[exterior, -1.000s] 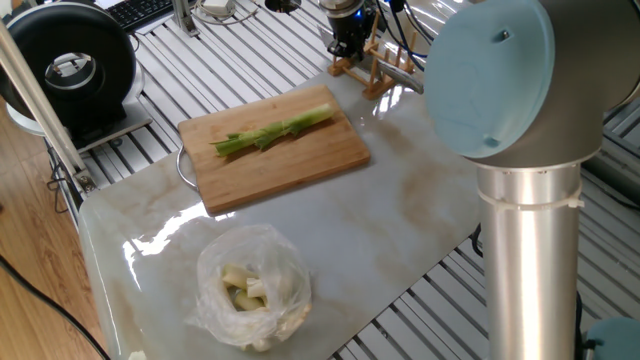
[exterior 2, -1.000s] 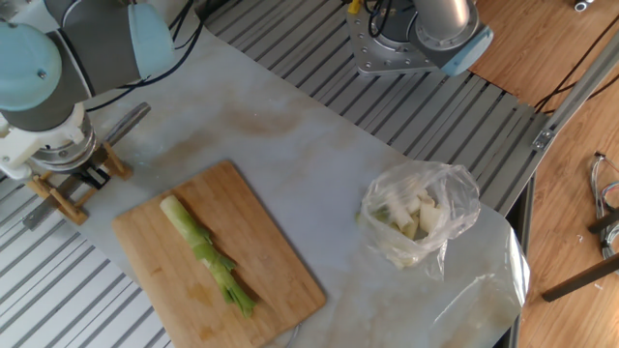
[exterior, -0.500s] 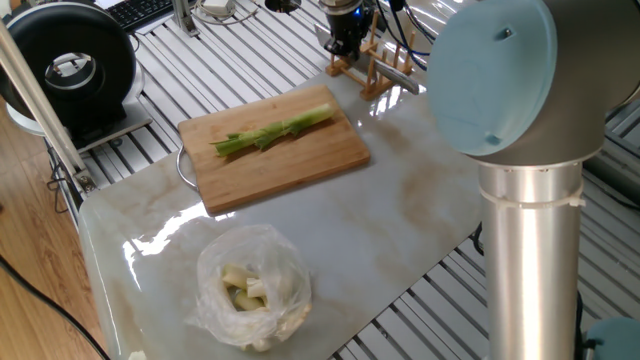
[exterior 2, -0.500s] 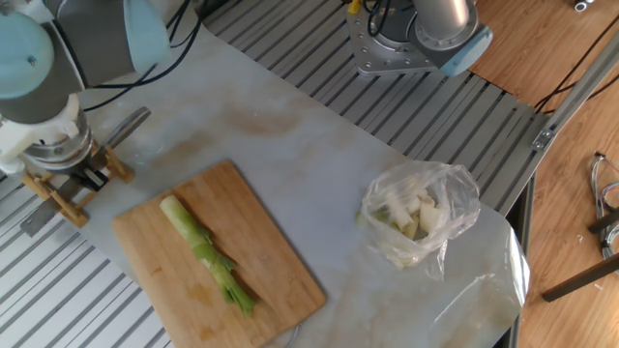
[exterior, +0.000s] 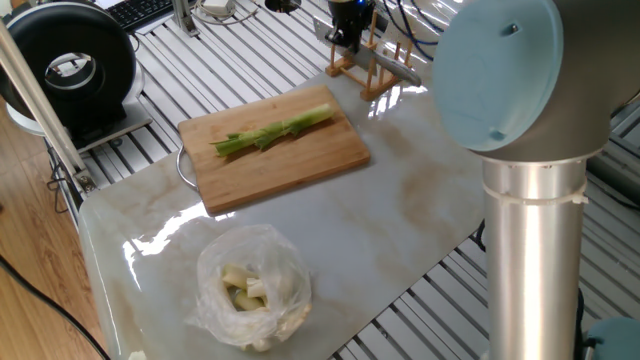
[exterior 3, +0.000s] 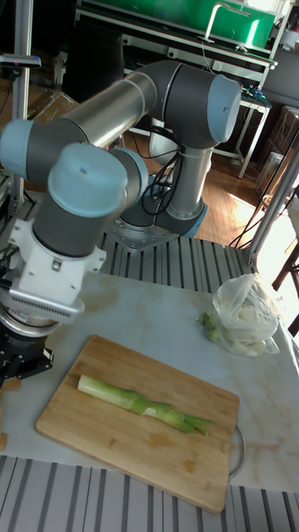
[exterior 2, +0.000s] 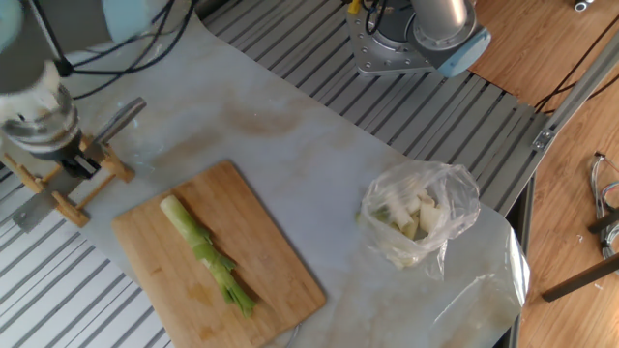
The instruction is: Chop the scallions
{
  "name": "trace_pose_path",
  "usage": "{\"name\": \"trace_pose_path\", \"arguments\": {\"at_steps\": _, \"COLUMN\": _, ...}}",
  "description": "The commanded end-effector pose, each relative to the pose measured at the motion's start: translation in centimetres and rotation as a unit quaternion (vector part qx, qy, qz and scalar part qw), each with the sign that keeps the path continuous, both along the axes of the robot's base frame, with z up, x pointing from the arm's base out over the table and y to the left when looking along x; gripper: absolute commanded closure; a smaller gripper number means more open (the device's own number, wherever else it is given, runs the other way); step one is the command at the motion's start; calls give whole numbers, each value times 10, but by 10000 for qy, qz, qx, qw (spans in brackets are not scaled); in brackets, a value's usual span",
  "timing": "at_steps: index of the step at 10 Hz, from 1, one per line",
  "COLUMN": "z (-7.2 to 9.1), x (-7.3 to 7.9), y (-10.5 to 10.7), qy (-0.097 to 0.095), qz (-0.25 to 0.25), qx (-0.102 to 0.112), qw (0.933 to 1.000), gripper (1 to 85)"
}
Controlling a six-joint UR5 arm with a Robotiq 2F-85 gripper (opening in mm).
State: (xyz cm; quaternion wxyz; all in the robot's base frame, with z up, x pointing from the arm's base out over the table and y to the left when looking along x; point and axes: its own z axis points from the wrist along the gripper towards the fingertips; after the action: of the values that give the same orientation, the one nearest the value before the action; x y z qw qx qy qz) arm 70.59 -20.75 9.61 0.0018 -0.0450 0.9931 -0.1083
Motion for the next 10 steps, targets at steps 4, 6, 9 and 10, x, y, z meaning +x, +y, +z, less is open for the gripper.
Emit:
{"name": "trace_pose_path", "arguments": {"at_steps": 4, "z": 49, "x": -1, "y": 11, "qy": 51, "qz": 2, "qx": 435, "qw": 9990, "gripper": 843}}
{"name": "trace_pose_path", "arguments": {"at_steps": 6, "z": 73, "x": -8, "y": 25, "qy": 121, "qz": -81, "qx": 451, "qw": 9989, "gripper": 843}}
{"name": "trace_pose_path", "arguments": {"at_steps": 9, "z": 109, "x": -12, "y": 66, "qy": 40, "qz": -298, "qx": 613, "qw": 9977, "gripper": 843}}
{"name": "trace_pose_path", "arguments": {"at_steps": 10, "z": 115, "x": -14, "y": 85, "qy": 46, "qz": -437, "qx": 758, "qw": 9962, "gripper": 843}}
